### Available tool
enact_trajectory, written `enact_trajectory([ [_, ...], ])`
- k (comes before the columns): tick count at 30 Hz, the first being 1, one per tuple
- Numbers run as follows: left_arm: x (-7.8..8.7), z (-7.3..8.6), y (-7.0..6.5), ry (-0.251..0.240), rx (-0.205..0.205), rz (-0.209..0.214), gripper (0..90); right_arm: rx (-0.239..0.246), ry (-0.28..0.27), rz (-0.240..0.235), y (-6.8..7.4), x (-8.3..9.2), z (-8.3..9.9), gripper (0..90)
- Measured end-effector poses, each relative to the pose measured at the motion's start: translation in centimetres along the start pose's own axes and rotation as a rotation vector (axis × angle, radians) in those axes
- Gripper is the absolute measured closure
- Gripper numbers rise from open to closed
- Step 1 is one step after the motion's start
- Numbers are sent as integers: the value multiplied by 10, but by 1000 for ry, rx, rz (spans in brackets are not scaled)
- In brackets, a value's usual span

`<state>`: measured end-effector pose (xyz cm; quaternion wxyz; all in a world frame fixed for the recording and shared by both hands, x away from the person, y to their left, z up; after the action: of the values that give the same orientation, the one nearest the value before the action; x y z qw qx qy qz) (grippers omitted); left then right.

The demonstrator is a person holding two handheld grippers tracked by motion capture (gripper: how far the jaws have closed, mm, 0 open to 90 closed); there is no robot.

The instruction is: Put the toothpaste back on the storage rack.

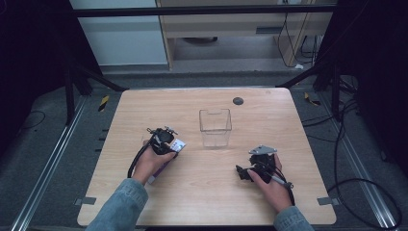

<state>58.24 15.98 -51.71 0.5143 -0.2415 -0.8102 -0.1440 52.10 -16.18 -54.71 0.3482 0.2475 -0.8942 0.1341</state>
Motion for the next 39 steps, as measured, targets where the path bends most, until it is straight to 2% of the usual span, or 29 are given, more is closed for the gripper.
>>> enact_trajectory([
  [3,0,0,0,0,5,8,559,0,0,0,0,0,0,14],
  [5,0,0,0,-2,-16,13,571,0,0,0,0,0,0,15],
  [10,0,-1,-1,6,-23,15,593,0,0,0,0,0,0,15],
  [15,1,-3,-2,31,-37,8,638,0,0,0,0,0,0,15],
  [25,4,-4,-7,42,-55,-13,719,0,0,0,0,0,0,15],
  [30,9,-2,-6,16,-46,-3,774,0,0,0,0,0,0,15],
  [34,13,1,-7,-16,-50,-29,783,0,0,0,0,0,0,14],
  [39,33,-2,-5,-72,-43,-21,788,3,0,1,0,0,0,14],
])
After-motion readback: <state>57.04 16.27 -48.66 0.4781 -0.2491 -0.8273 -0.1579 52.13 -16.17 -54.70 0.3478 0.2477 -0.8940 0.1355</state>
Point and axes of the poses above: each handheld gripper's, and its own axes: x roughly backward along the jaws, z roughly out of its underside, y roughly to its left, the point moved 5 cm from there along -x, roughly forward along the jaws, and after that the axes turned 5 degrees about x, right-handed, at the moved point
